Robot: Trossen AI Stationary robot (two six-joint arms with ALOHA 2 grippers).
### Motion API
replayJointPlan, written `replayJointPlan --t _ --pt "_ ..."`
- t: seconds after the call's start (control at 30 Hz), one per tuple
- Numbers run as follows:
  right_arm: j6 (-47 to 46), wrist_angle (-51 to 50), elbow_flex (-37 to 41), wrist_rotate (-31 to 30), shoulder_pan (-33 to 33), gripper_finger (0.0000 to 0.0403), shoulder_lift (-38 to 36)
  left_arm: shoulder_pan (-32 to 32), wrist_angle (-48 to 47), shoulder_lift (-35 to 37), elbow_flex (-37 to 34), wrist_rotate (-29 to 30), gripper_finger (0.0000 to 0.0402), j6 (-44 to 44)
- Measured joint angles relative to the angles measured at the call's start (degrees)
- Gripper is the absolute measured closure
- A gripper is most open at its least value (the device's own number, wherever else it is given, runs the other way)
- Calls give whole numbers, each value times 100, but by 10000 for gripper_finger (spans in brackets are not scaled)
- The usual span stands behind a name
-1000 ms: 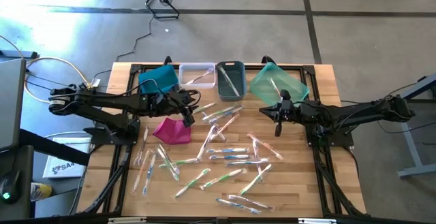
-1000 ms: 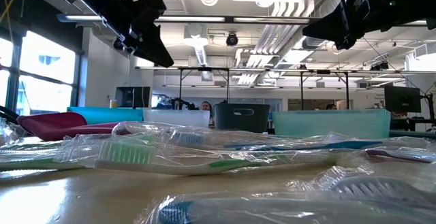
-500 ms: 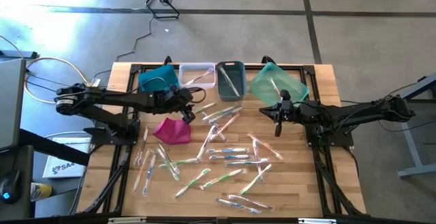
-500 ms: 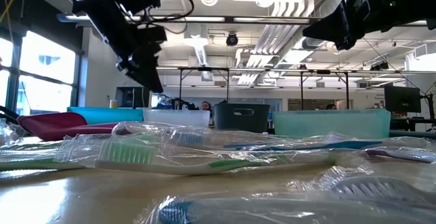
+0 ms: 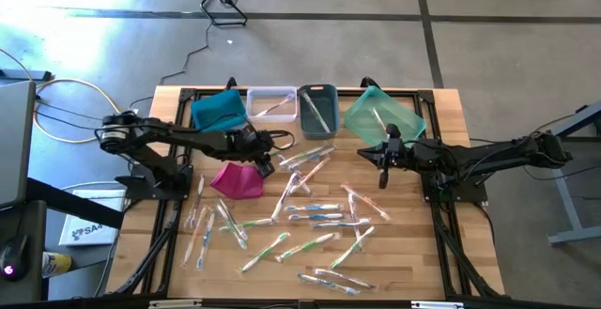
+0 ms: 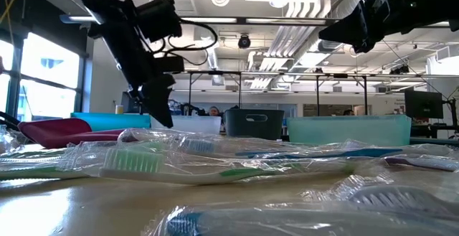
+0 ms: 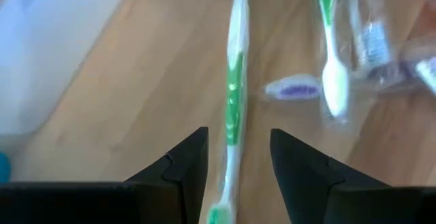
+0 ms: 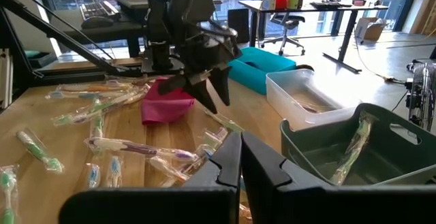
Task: Pick & Place Toothbrushes
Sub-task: Put the green toothbrush into the dark blue bin
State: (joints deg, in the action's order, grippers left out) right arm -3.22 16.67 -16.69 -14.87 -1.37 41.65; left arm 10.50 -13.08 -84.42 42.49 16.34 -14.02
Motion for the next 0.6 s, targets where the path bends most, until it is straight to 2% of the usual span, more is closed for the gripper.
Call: replayJointPlan --t 0.6 --pt "0 -12 0 0 0 398 0 0 30 -678 1 -18 250 -136"
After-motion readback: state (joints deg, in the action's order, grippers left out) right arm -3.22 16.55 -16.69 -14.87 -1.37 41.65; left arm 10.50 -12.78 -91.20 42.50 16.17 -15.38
